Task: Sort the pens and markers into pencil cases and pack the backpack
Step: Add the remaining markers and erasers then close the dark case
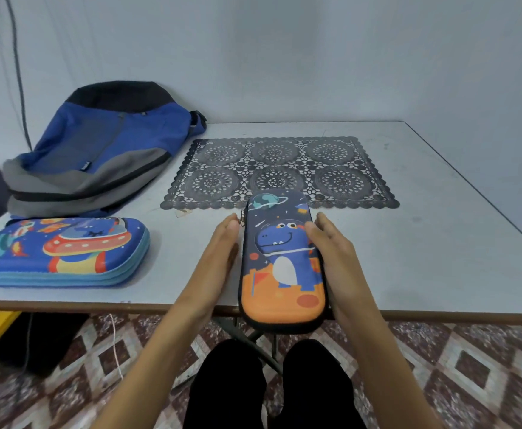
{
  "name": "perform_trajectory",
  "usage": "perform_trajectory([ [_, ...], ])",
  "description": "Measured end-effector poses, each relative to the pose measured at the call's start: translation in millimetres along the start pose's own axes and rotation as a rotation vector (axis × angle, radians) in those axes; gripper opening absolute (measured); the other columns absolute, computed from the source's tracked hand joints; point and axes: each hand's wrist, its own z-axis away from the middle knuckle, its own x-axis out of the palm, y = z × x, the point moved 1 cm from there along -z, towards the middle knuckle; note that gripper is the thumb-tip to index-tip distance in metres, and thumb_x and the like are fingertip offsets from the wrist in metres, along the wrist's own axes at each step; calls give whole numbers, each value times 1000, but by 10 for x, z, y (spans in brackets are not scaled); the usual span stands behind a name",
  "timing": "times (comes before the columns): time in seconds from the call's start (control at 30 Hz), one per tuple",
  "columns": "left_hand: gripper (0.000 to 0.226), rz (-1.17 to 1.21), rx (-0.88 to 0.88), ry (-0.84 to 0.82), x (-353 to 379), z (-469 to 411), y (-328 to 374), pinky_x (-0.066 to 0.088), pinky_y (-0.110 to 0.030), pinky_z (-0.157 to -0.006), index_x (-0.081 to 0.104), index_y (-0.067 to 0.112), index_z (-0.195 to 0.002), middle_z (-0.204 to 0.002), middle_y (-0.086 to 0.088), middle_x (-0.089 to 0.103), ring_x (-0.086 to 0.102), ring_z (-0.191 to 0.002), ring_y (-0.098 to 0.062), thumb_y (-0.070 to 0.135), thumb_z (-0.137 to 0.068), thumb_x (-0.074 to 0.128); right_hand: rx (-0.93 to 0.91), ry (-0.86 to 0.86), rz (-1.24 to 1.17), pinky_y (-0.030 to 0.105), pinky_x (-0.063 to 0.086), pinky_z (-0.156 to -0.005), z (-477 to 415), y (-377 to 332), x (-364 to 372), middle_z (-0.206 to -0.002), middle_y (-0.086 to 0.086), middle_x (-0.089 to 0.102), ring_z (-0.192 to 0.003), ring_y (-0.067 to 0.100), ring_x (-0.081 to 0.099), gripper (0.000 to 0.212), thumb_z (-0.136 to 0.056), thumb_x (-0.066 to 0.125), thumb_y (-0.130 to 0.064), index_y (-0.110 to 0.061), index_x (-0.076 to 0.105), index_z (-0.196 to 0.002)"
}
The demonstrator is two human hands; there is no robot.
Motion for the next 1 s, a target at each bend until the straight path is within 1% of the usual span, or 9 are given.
perform_trajectory([
  [0.07, 37, 122, 6, -24, 169, 26, -6, 48, -22, -94, 61, 24, -122, -118, 9, 70, 65, -109, -4, 35, -106, 30, -6, -44, 2, 7, 49, -69, 73, -5, -1, -96, -28, 69, -86, -13, 64, 25, -99, 49, -18, -31, 59, -119],
  [0.17, 43, 212, 18, 53, 344, 53, -21, 44, -41, -105, 62, 16, -128, -122, -1, 69, 64, -116, -20, 38, -105, 33, -27, -41, 44, 28, 54, -89, 116, -45, 14, -120, -7, 68, -110, 10, 64, 35, -97, 54, -27, -21, 58, -131],
  [0.3, 45, 221, 40, 58, 563, -3, -77, 41, -46, -109, 61, 16, -130, -125, -1, 67, 62, -119, -20, 41, -105, 33, -35, -9, 30, 32, 52, -95, 70, -119, -181, -114, -17, 69, -110, 5, 63, 27, -97, 54, -26, -33, 60, -123],
  [0.4, 51, 195, 69, 22, 752, -143, -169, 39, -43, -110, 55, 20, -136, -135, 2, 61, 57, -125, -16, 53, -101, 39, -45, -13, 70, 38, 50, -98, 45, -248, -418, -122, -6, 67, -113, 13, 63, 35, -95, 55, -35, -24, 61, -128],
  [0.57, 97, 213, -19, -67, 1237, -414, -342, 29, -46, -117, 34, 30, -151, -157, 8, 32, 35, -143, -15, 83, -73, 56, -16, 69, 109, 53, 47, -100, -51, -462, -930, -117, 6, 70, -113, 33, 62, 44, -87, 56, -45, -17, 68, -118],
  [0.67, 103, 264, -45, -140, 1672, -542, -354, 32, -46, -115, 30, 27, -152, -158, 5, 30, 37, -142, -19, 83, -71, 59, -25, 136, 133, 41, 52, -94, -82, -622, -1300, -109, 7, 72, -107, 28, 66, 34, -98, 51, -36, -12, 71, -111],
  [0.8, 96, 190, -20, -190, 2216, -597, -231, 24, -46, -119, 26, 31, -153, -162, 7, 21, 24, -148, -16, 84, -77, 48, -27, 196, 134, 28, 54, -78, -90, -858, -1729, -100, 5, 75, -92, 19, 71, 29, -98, 51, -33, -15, 73, -99],
  [0.9, 76, 122, 12, -197, 2532, -539, -113, 12, -40, -123, 4, 26, -156, -163, 12, -1, 4, -150, -6, 62, -97, 36, -12, 238, 90, 22, 53, -65, -88, -957, -2010, -85, 1, 75, -75, 13, 71, 31, -97, 52, -32, -20, 75, -80],
  [1.0, 98, 116, 3, -220, 2742, -545, -125, 14, -41, -123, -1, 28, -156, -163, 14, -2, 4, -150, -5, 76, -82, 40, -5, 241, 56, 20, 54, -62, -55, -1010, -2185, -87, 0, 76, -76, 13, 72, 29, -98, 50, -33, -16, 72, -89],
])
